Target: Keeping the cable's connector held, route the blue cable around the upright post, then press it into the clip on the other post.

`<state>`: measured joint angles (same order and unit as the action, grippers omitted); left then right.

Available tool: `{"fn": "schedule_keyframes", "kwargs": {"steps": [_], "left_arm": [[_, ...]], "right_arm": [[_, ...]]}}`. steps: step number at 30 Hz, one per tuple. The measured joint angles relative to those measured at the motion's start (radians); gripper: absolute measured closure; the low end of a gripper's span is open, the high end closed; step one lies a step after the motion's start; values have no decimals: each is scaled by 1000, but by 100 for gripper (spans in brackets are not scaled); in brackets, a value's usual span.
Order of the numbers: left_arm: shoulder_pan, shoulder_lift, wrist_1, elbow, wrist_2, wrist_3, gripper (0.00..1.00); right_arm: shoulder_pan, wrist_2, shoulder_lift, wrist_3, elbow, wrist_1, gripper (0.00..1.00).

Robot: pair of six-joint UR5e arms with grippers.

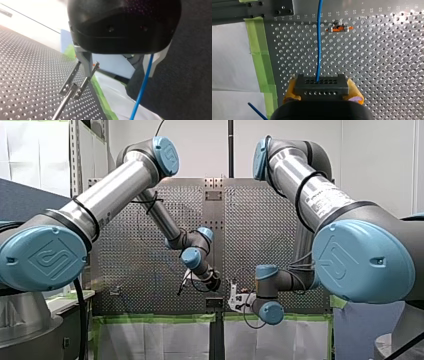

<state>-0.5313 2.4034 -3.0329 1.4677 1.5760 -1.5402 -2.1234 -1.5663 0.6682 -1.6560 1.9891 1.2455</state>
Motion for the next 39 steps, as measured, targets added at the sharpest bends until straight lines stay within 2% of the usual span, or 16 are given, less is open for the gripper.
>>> {"fn": "schedule_keyframes", "kwargs": {"steps": [8,22,30,39], "left_arm": [[-12,0,0,0,-10,-84,1],[-9,1,23,0,-3,-225,1],[-14,1,46,0,16,-239,1],[-14,1,40,0,29,-209,1]], "right_arm": [[-2,-1,0,-2,-1,-7,100],[-2,-1,0,-7,-6,-9,100],[-1,0,0,-8,-7,-10,100],[1,0,0,-6,-7,-13,100]]}}
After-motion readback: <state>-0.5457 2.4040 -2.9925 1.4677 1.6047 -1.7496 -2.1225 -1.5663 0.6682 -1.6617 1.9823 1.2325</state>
